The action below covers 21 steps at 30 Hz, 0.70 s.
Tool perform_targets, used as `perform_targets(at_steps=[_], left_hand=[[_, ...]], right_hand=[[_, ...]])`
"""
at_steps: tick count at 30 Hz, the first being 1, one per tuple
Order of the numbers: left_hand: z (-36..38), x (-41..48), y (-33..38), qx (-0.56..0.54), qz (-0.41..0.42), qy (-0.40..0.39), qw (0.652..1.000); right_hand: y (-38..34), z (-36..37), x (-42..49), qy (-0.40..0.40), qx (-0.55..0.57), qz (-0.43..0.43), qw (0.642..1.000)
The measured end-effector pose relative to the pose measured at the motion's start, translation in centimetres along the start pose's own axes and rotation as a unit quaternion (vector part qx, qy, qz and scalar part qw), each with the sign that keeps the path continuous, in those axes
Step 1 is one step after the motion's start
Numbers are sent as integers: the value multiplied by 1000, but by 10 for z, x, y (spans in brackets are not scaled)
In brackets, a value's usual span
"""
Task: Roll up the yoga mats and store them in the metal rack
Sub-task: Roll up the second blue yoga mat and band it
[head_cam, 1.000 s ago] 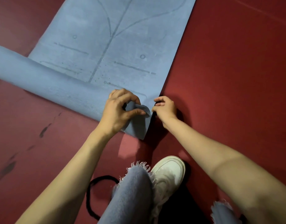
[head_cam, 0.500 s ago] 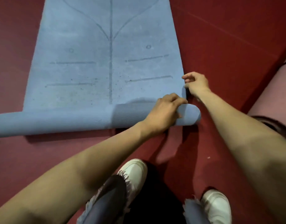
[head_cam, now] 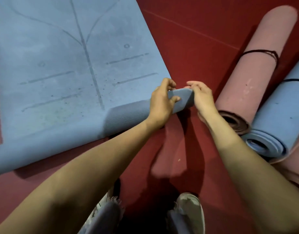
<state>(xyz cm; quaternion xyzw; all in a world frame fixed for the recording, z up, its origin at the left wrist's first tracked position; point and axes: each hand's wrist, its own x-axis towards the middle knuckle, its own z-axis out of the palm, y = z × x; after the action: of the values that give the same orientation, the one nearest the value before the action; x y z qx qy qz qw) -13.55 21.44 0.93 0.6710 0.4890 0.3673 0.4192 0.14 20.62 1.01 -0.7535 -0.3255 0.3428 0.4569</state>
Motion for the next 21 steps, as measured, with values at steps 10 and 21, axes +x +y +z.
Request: perform_targets(at_steps=[10,21], left_hand=[[-106,-70,-67,376,209,-25,903],[-209,-130,-89,441,0,33,897]], right_hand=[[31,2,-52,-41,-341,-269,900],[9,70,-92,-152,-432,-391,798]])
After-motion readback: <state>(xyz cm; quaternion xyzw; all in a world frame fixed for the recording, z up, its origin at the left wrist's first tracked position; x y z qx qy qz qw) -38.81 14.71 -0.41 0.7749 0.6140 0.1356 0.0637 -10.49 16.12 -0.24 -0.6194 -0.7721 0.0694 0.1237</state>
